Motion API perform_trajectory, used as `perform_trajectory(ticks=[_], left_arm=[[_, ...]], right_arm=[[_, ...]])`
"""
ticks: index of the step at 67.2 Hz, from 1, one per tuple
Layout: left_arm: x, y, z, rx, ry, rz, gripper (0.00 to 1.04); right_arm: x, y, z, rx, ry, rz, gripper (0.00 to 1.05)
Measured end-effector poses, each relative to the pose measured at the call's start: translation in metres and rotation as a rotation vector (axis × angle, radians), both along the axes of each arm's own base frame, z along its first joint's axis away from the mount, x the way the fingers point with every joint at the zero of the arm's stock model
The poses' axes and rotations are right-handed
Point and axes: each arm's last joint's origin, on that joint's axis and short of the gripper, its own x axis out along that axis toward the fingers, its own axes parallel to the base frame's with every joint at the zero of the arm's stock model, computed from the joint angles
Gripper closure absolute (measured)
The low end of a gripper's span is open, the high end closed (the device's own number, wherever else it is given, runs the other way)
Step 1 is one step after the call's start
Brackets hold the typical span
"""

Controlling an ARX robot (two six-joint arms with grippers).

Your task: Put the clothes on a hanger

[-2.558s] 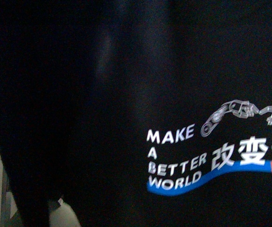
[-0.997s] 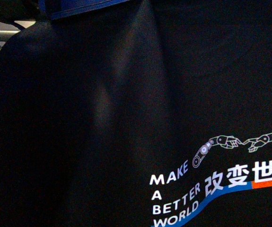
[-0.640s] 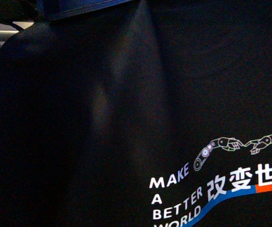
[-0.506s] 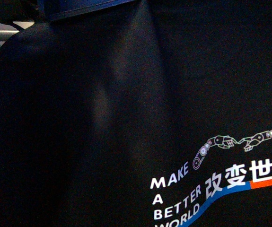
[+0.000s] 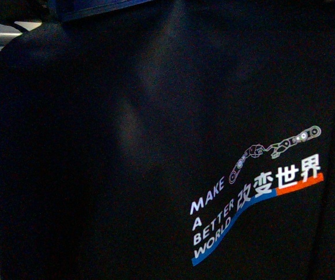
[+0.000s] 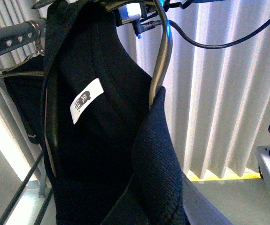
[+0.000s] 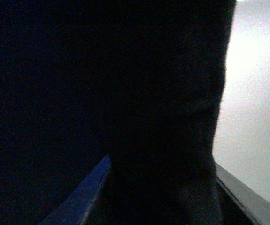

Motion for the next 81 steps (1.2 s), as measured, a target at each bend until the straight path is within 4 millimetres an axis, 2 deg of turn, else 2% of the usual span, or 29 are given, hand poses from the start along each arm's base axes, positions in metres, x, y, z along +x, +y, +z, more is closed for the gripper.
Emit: perform_trajectory(ticks=[5, 9, 15, 18, 23, 29, 33, 38, 43, 48, 58, 67, 73, 79, 81], left_arm=[[0.000, 0.000, 0.000, 0.000, -0.002, -0.001, 1.01], [0.000, 0.000, 0.000, 0.000, -0.003, -0.001, 1.01], [-0.001, 0.000, 0.001, 0.001, -0.019, -0.016, 0.83], [-0.002, 0.000, 0.001, 0.001, -0.024, -0.018, 0.77], [-0.004, 0.000, 0.004, 0.000, -0.035, -0.021, 0.61], [-0.004, 0.000, 0.005, 0.000, -0.038, -0.021, 0.47], [-0.004, 0.000, 0.005, -0.002, -0.040, -0.009, 0.40], [-0.001, 0.001, 0.008, -0.050, -0.037, 0.173, 0.29], [0.007, 0.010, 0.021, -0.165, -0.001, 0.369, 0.17], [0.015, 0.023, 0.037, -0.259, 0.026, 0.469, 0.06], [0.028, 0.050, 0.065, -0.375, 0.039, 0.581, 0.07], [0.041, 0.078, 0.096, -0.519, -0.025, 0.783, 0.07], [0.046, 0.095, 0.122, -0.651, -0.081, 1.102, 0.07], [0.045, 0.109, 0.130, -0.708, -0.094, 1.376, 0.07], [0.042, 0.118, 0.132, -0.747, -0.069, 1.524, 0.07]], right_arm=[[0.000, -0.002, -0.003, -0.014, -0.003, 0.004, 0.73], [-0.001, -0.004, -0.007, -0.013, 0.003, 0.008, 0.81], [-0.001, -0.009, -0.013, -0.010, 0.014, 0.002, 0.92], [-0.001, -0.012, -0.016, -0.009, 0.018, -0.004, 0.93], [-0.001, -0.018, -0.021, 0.001, 0.029, -0.008, 0.94], [-0.006, -0.022, -0.022, 0.017, 0.035, -0.005, 0.94], [-0.010, -0.024, -0.022, 0.023, 0.032, -0.006, 0.94], [-0.017, -0.027, -0.021, 0.038, 0.035, -0.010, 0.94], [-0.024, -0.030, -0.022, 0.057, 0.042, -0.007, 0.94], [-0.031, -0.035, -0.025, 0.082, 0.059, -0.009, 0.94], [-0.039, -0.049, -0.039, 0.145, 0.115, -0.024, 0.94], [-0.049, -0.064, -0.065, 0.228, 0.212, -0.048, 0.95], [-0.060, -0.072, -0.082, 0.294, 0.290, -0.060, 0.95], [-0.069, -0.076, -0.086, 0.349, 0.329, -0.068, 0.95], [-0.072, -0.078, -0.085, 0.381, 0.348, -0.069, 0.95]])
